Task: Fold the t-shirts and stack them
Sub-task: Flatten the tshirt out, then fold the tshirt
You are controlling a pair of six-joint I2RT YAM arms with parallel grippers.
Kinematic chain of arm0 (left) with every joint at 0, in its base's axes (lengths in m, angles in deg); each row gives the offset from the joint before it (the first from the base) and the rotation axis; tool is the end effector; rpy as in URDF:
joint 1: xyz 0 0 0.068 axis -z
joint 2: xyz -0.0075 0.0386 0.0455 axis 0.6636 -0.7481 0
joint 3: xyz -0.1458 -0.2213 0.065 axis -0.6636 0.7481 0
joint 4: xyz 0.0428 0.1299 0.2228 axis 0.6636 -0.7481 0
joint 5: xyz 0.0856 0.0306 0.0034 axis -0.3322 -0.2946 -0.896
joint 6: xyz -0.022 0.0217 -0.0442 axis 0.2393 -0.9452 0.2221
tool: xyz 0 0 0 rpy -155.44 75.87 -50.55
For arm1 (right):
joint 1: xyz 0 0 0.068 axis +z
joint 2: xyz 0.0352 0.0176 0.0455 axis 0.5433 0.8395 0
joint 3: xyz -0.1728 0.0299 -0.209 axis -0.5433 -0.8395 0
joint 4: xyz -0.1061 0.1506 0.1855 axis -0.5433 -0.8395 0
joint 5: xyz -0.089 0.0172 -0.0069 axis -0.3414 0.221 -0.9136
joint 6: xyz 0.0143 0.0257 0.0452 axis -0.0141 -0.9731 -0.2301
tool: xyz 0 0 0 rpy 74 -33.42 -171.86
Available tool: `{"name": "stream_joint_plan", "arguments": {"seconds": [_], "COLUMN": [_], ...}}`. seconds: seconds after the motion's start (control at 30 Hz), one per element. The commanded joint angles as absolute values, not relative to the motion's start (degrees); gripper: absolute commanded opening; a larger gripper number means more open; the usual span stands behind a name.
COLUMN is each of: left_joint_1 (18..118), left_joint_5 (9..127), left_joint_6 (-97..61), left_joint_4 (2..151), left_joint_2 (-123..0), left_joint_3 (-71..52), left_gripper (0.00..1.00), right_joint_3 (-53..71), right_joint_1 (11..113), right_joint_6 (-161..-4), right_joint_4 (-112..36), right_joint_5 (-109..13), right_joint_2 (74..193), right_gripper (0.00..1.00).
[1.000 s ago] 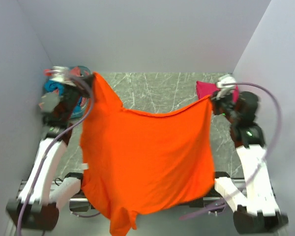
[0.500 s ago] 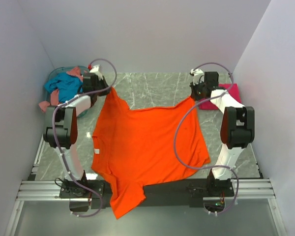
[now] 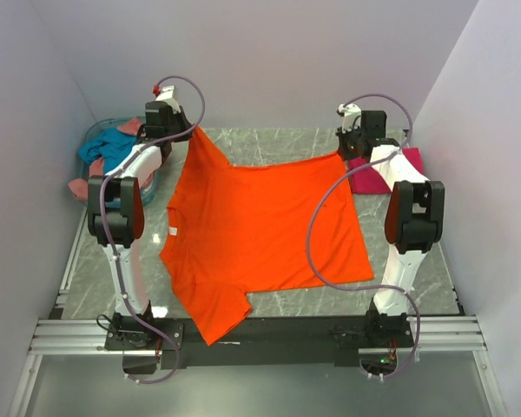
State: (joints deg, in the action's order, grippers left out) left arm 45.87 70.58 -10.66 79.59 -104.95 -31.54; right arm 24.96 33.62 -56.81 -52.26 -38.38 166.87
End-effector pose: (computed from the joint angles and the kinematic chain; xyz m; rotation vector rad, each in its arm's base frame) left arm 0.4966 -0.0439 0.2567 -0.1160 1.9387 -0.4437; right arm 0.4633 0.0162 0.2464 -0.5335 2.1414 0.1592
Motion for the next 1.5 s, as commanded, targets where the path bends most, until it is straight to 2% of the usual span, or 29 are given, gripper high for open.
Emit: {"name": "stream_joint_plan", "arguments": {"seconds": [0.0,0.57,1.0,1.47], "left_joint_1": [45.61,43.77,43.68,42.98], "left_joint_5": [72.29,75.19,79.15,80.2], "left_joint_6": [-11.8,-14.7,-15.14,-14.26], "left_joint_4": [77.19,81.76,86.77,90.02], "left_joint_2": [-107.21,-102.57,-95.27,-87.72], "left_joint_3": [-36.52,-33.1,-22.74,-13.51], "left_gripper": [0.0,0.0,0.0,0.0], "right_joint_3": [28.11,26.18,29.16,26.18], "right_joint_1": [33.18,31.07,31.15,29.66], "right_joint_6": [-58.19,-61.01,-60.92,-61.54], "right_joint_4": [-52.13,-49.85,-52.83,-50.46], "right_joint_5": [-39.02,-38.85,-34.45,-33.75], "right_joint_2": [167.58,165.03,169.15,168.19], "right_gripper": [0.0,0.0,0.0,0.0]}}
